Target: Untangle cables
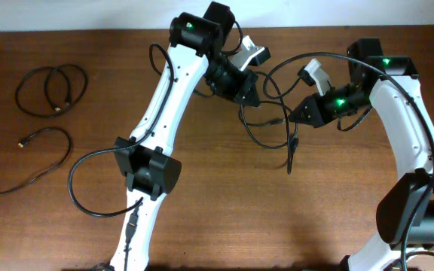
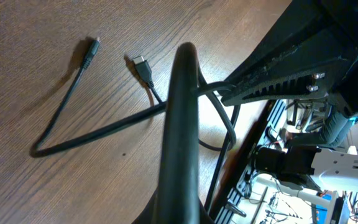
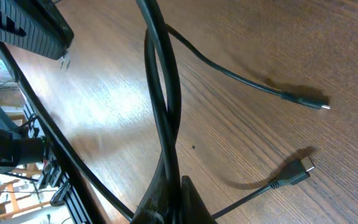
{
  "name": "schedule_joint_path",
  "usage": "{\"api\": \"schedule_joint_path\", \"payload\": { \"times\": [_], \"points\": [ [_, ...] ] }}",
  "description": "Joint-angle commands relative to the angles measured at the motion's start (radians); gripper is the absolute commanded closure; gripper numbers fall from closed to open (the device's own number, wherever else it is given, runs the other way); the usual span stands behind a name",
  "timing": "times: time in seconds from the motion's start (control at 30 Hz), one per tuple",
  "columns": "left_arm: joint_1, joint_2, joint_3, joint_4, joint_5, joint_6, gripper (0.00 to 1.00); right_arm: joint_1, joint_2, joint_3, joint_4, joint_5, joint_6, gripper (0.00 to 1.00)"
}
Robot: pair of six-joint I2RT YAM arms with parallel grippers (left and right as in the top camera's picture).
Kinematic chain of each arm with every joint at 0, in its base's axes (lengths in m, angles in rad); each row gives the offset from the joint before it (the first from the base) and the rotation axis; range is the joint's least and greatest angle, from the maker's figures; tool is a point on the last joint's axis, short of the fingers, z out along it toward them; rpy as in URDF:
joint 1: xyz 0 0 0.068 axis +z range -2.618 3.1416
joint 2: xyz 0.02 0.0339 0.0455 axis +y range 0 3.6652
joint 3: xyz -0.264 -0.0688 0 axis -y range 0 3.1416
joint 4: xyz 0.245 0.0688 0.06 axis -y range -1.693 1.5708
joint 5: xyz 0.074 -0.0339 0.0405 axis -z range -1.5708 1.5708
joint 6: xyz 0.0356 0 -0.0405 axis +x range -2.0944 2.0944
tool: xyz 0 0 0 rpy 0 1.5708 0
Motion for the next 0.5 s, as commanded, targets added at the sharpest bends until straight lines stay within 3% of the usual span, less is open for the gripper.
{"api": "schedule_joint_path", "payload": {
  "times": [0.0,0.13,0.23,0.3,0.47],
  "points": [
    [0.002,0.008,0.018,0.019,-0.096,-0.115,1.00,-0.010,0.003,0.016,-0.042,-0.106,-0.010,0.96],
    [0.003,0.008,0.015,-0.016,-0.468,-0.525,1.00,-0.116,-0.051,0.061,-0.065,-0.385,-0.011,0.96],
    [0.014,0.008,0.011,-0.016,-0.480,-0.688,1.00,-0.210,-0.097,0.061,-0.076,-0.604,-0.011,0.96],
    [0.024,0.008,0.011,-0.016,-0.480,-0.704,1.00,-0.276,-0.113,0.061,-0.085,-0.698,-0.011,0.96],
    [0.071,0.008,0.011,-0.016,-0.424,-0.857,1.00,-0.445,-0.115,0.060,-0.168,-0.800,-0.011,0.96]
  ]
}}
